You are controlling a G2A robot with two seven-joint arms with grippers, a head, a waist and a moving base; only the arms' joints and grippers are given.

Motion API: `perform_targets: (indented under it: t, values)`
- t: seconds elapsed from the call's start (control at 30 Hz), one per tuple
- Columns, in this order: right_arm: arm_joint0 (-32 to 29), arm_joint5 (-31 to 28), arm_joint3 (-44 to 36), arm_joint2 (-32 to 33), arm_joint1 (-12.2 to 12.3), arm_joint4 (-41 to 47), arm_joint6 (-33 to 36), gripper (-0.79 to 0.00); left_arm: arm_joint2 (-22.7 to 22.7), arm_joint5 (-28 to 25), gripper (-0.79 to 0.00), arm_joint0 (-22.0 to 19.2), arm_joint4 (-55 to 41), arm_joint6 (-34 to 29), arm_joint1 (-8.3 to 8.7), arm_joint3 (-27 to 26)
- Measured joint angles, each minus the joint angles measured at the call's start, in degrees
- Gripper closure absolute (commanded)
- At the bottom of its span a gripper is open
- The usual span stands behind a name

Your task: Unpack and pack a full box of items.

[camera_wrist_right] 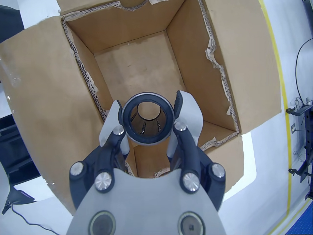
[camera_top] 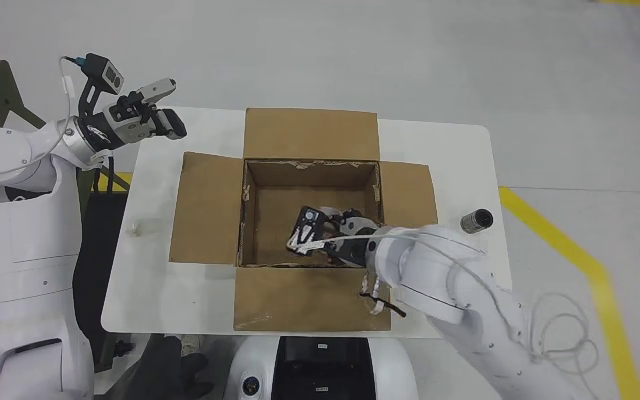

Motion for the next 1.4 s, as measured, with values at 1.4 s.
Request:
perform_targets:
  t: [1.4]
  values:
    - [-46.87,-11.81,-10.61,55.14,7.54,13.25,-20.77,0.0,0.0,0.0,-0.785,0.0,0.0,0.0,0.0,0.0]
